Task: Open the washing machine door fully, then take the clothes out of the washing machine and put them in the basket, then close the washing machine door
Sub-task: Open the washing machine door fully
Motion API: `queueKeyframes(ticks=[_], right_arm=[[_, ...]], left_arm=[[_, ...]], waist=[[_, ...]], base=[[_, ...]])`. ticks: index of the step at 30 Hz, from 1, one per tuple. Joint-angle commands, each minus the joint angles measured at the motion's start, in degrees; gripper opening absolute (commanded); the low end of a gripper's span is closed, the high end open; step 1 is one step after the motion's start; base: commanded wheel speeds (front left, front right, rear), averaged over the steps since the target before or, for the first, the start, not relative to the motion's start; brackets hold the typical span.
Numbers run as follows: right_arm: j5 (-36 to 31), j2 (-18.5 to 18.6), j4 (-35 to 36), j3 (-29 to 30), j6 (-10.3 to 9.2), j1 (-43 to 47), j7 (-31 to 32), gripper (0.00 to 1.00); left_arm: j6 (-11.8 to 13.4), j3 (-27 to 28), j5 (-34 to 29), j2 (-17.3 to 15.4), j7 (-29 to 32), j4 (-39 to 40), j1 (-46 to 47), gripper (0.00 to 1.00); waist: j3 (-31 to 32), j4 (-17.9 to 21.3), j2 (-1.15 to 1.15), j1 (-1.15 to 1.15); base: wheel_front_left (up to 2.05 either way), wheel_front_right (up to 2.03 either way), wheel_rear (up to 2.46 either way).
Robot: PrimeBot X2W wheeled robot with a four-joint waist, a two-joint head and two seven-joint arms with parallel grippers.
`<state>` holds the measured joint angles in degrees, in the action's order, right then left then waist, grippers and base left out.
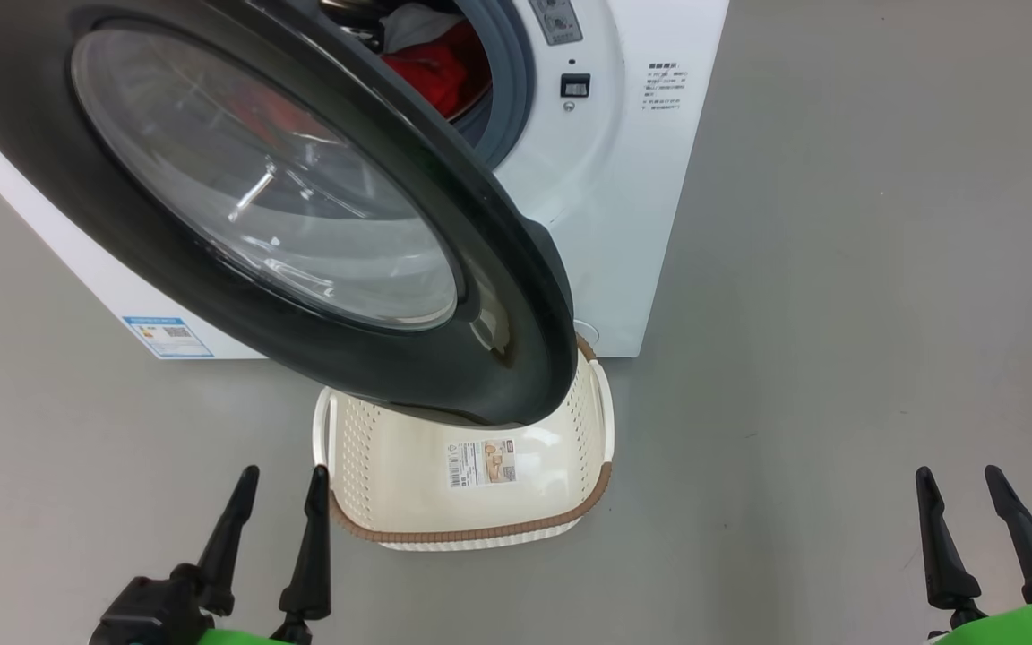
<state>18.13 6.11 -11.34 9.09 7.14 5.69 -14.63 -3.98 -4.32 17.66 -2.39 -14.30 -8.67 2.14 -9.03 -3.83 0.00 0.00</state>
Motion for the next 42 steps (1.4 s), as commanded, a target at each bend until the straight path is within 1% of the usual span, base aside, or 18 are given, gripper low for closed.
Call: queueKeyframes(ticks=[1,11,16,17,18,19,20,21,27,28,29,33,39,42], right_arm=[[-0.09,0.96,1.24,-0.88,0.35,-0.47,-0.37,1.00],[-0.30,1.16,1.21,-1.26,0.35,-0.78,-0.37,1.00],[1.57,0.88,1.06,-2.85,0.35,-1.41,-0.37,1.00],[3.41,0.90,1.10,-4.17,0.35,-2.07,-0.37,0.58],[4.48,0.96,1.14,-5.04,0.35,-2.50,-0.37,0.42],[5.80,1.03,1.22,-6.08,0.35,-3.01,-0.37,0.19],[6.95,1.23,1.44,-7.19,0.35,-3.56,-0.37,0.01],[8.06,1.48,1.66,-8.21,0.35,-4.17,-0.37,0.00],[17.88,3.13,4.01,-13.41,0.35,-10.36,-0.37,0.00],[17.88,3.13,4.01,-13.41,0.35,-10.36,-0.37,0.00],[19.80,3.56,4.45,-14.35,0.35,-11.69,-0.37,0.00],[26.47,5.91,5.87,-18.86,0.35,-17.55,-0.37,0.00],[38.24,9.40,5.33,-26.54,0.35,-26.31,-0.37,0.00],[43.66,11.65,4.80,-31.39,0.35,-30.04,-0.37,0.00]], left_arm=[[0.47,1.51,-0.62,-0.49,-0.70,1.57,0.37,1.00],[0.32,1.40,-0.74,-0.49,-0.70,1.54,0.36,1.00],[0.35,1.13,-0.72,-0.49,-0.70,1.62,0.49,1.00],[0.43,1.06,-0.62,-0.49,-0.70,1.60,0.56,1.00],[0.49,1.02,-0.56,-0.49,-0.70,1.55,0.58,1.00],[0.54,0.93,-0.50,-0.49,-0.70,1.49,0.61,1.00],[0.59,0.81,-0.43,-0.49,-0.70,1.44,0.65,1.00],[0.63,0.66,-0.34,-0.49,-0.70,1.41,0.71,1.00],[1.13,-0.23,0.53,-0.49,-0.70,1.53,1.28,1.00],[1.13,-0.23,0.53,-0.49,-0.70,1.53,1.28,1.00],[1.23,-0.35,0.70,-0.49,-0.70,1.55,1.40,1.00],[1.42,-1.23,1.25,-0.49,-0.70,1.64,1.86,1.00],[1.93,-2.98,2.25,-0.49,-0.70,1.91,2.21,1.00],[2.23,-3.83,2.83,-0.49,-0.70,2.21,2.38,1.00]], waist=[[-0.03,-0.01,0.00,0.00],[-0.24,-0.35,0.00,0.00],[-0.57,-0.69,0.00,0.00],[-0.66,-0.82,0.00,0.00],[-0.74,-0.88,0.00,0.00],[-0.80,-0.97,0.00,0.00],[-0.88,-1.08,0.00,0.00],[-0.94,-1.19,0.00,0.00],[-1.65,-2.14,0.00,0.00],[-1.65,-2.14,0.00,0.00],[-1.79,-2.36,0.00,0.00],[-2.43,-3.55,0.00,0.00],[-3.45,-5.60,0.00,0.00],[-4.08,-6.77,0.00,0.00]], base=[[0.00,0.00,0.00],[0.00,0.00,0.00],[0.00,0.00,0.00],[0.00,0.00,0.00],[0.00,0.00,0.00],[0.00,0.00,0.00],[0.00,0.00,0.00],[0.00,0.00,0.00],[0.00,0.00,0.00],[0.00,0.00,0.00],[0.00,0.00,0.00],[0.00,0.00,0.00],[0.00,0.00,0.00],[0.00,0.00,0.00]])
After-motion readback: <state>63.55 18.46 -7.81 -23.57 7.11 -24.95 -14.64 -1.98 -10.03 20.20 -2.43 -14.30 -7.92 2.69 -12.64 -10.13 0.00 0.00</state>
